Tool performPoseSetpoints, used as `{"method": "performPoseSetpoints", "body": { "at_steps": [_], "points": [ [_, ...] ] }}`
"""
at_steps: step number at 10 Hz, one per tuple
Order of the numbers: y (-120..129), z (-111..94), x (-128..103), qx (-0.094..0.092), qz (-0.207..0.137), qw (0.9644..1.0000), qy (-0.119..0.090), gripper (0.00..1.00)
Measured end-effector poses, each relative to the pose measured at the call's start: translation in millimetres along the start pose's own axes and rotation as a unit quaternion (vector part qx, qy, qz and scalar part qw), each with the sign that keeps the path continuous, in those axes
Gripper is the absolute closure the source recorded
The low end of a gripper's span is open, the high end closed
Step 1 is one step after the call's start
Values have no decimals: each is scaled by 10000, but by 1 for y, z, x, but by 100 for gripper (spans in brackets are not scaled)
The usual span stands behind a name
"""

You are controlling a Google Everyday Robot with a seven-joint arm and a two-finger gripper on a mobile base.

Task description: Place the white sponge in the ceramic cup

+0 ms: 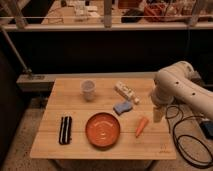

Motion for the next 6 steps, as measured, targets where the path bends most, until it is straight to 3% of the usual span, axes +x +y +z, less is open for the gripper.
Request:
{"method": "performPoseSetpoints", "body": {
  "at_steps": [2, 6],
  "points": [
    [-8, 3, -18, 20, -71, 10000, -40, 20],
    [-14, 8, -23, 53, -88, 9999, -66, 26]
  ]
}}
